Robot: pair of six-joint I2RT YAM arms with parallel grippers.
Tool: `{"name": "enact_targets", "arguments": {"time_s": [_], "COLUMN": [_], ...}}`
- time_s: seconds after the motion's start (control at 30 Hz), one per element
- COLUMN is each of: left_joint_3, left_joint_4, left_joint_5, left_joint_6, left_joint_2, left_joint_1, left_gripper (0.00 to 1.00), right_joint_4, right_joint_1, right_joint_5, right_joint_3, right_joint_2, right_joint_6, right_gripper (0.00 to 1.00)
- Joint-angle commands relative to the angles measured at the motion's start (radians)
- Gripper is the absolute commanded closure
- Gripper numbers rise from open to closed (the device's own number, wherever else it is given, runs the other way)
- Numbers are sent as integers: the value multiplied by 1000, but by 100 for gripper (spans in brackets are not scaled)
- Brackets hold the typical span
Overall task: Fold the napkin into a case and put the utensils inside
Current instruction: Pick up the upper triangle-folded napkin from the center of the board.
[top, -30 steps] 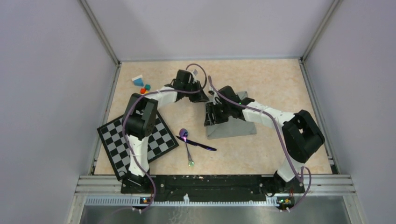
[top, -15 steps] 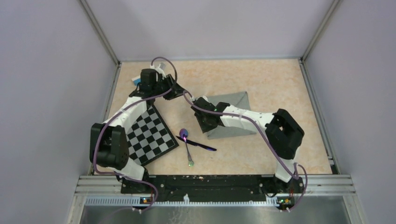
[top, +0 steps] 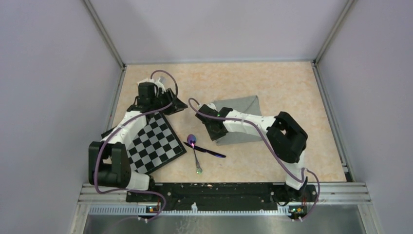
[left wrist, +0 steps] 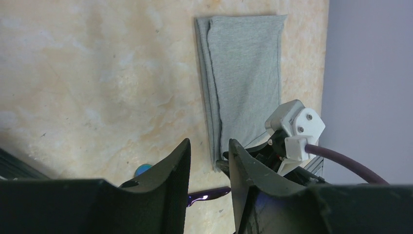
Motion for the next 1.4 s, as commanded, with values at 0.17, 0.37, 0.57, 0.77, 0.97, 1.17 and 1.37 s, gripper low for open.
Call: {"name": "enact_targets", "arguments": {"time_s": [0.17, 0.37, 0.57, 0.77, 0.97, 1.17, 1.37], "left_joint_3": [-32, -40, -75, -112, -169, -177, -131], "left_joint_4": [13, 16, 29, 59, 182, 416, 547], "left_joint_5": [56, 69, 84, 105, 152, 172, 68], "left_joint_6": [43, 38, 33, 18, -81, -318, -520], "left_joint_2": [-47, -57, -66, -52, 0, 134, 279], "left_joint_1": [34, 36, 36, 35, -4, -119, -191], "left_gripper": [59, 59, 59, 59, 40, 24, 17], "right_joint_4": [-22, -27, 23, 30, 63, 167, 261], "right_joint_1": [13, 11, -16, -41, -41, -58, -96], "right_joint_5": [31, 24, -48, -15, 45, 21, -54], "right_joint_3": [43, 33, -37, -74, -68, -147, -241], "right_joint_2": [48, 73, 70, 65, -6, -150, -251], "right_joint_6": [26, 4, -12, -25, -65, -97, -102], "right_gripper": [71, 66, 62, 92, 100, 100, 100]}}
